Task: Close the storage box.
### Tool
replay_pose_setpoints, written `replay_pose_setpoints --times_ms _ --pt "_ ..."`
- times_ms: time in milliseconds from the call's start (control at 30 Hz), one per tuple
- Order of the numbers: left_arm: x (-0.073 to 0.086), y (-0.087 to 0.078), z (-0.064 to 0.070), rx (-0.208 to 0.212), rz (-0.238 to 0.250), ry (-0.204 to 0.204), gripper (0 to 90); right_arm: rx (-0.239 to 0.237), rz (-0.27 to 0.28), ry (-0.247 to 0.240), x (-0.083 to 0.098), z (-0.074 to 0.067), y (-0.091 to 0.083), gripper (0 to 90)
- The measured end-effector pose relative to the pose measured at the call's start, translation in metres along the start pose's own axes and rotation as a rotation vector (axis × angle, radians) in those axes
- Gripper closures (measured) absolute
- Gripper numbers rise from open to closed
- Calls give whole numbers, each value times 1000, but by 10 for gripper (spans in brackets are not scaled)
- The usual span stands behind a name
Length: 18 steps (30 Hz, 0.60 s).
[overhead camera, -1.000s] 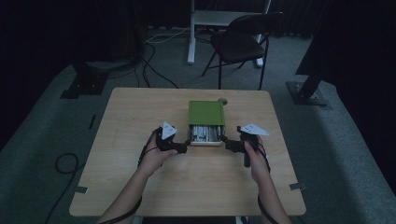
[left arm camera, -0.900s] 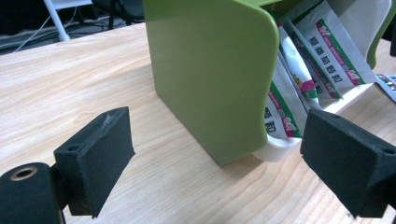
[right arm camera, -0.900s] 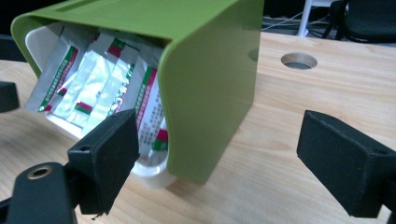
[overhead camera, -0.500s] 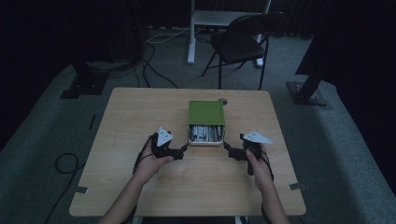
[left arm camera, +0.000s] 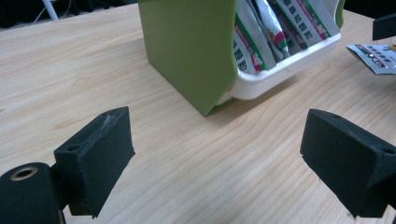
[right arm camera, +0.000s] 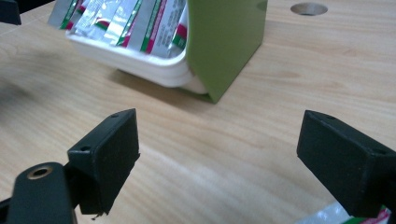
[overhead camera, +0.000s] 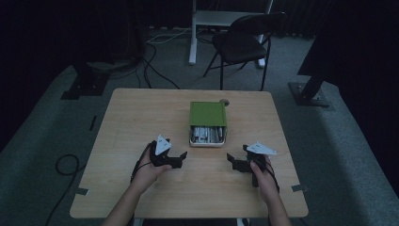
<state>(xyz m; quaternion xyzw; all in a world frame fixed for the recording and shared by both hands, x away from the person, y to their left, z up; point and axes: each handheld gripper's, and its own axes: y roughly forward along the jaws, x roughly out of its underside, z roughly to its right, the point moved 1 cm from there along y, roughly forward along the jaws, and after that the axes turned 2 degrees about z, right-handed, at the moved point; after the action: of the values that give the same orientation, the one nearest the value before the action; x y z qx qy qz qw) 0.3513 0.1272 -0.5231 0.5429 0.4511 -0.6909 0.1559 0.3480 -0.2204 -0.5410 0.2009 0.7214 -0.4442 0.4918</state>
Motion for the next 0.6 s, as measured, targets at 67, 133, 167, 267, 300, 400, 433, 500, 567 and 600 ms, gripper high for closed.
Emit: replay_pose_setpoints --times_ms 67,133,167,267,300,400,433,500,567,600 --pt "4 -3 -1 -4 -7 0 102 -18 -11 -7 3 -2 -2 127" --pt "7 -7 -2 -7 -9 -7 102 -20 -14 -24 6 -3 -5 127" --pt "9 -9 -2 -10 -12 -9 102 -23 -14 -23 8 -4 -8 126" --pt "14 -14 -5 -22 -17 -8 102 -29 -11 -16 12 -4 -13 127" --pt "16 -17 -6 -25 -20 -13 102 -28 -13 -18 12 -4 -14 128" --pt "22 -24 -9 -32 -22 -23 102 -36 -26 -10 18 -4 -19 132" --pt "24 -26 -10 -36 -23 -25 102 -40 -27 -10 19 -5 -21 132" --pt "28 -31 -12 -48 -16 -45 102 -42 -36 -13 23 -6 -24 132" --pt "31 -35 -14 -56 -18 -50 102 -46 -41 -17 26 -6 -27 132" --pt "33 -38 -15 -62 -16 -52 102 -50 -48 -17 27 -6 -28 132"
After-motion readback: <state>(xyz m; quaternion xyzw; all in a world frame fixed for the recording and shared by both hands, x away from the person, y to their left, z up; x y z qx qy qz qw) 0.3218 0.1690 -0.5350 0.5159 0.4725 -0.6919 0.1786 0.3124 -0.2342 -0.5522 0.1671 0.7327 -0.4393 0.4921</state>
